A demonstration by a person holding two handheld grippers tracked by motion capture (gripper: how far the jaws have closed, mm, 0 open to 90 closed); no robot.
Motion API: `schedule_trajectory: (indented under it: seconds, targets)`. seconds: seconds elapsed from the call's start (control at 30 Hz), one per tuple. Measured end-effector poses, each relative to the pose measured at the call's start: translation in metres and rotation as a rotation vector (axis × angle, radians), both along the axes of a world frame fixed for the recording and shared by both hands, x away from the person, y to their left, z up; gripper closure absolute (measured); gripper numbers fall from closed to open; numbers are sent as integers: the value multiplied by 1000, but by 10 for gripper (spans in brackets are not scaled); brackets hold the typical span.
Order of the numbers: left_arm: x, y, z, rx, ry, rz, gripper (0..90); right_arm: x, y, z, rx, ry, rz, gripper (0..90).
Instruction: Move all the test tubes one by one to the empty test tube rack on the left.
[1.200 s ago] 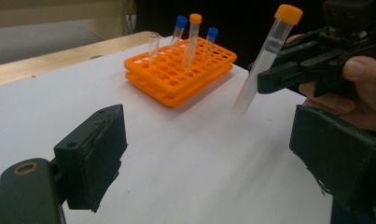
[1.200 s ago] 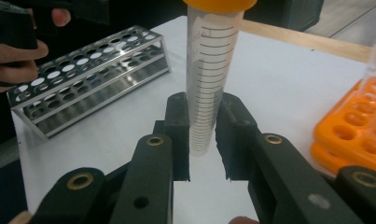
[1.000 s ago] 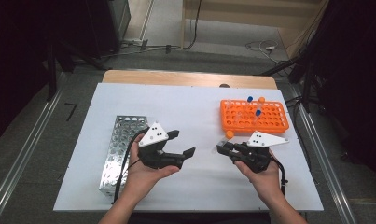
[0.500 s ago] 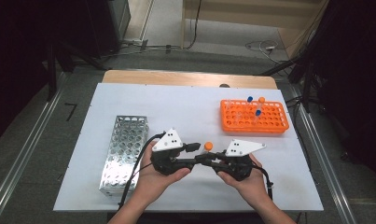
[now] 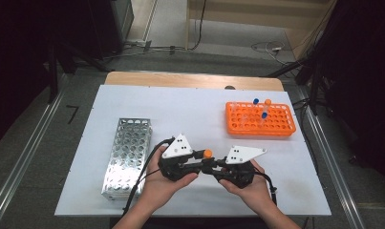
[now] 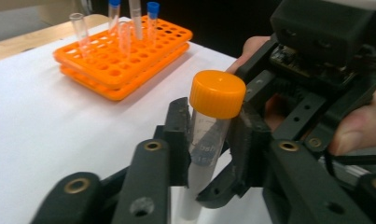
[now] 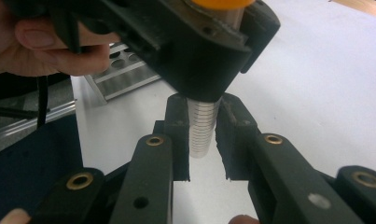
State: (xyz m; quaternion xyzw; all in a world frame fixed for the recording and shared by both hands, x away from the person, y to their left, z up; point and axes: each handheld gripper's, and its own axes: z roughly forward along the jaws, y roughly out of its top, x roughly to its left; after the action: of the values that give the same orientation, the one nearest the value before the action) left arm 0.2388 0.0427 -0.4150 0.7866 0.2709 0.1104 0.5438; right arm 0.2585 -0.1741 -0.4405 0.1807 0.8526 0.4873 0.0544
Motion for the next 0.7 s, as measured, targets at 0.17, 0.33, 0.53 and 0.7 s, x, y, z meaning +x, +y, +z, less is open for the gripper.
schedule_trajectory:
  seconds: [0.17,0.33,0.53,0.7]
  targets:
    - [0,3,1,0,-13,12,747,1,-2,0,12,3,-11,723]
    - [-1,8,3,-14,-36,36,749,3,-5,-1,28,9,-18,659]
    - [1,21,6,-23,-45,87,749,7,-21,0,55,-8,-40,475]
    - [1,30,9,-28,-55,118,749,14,-47,1,71,-10,-76,236]
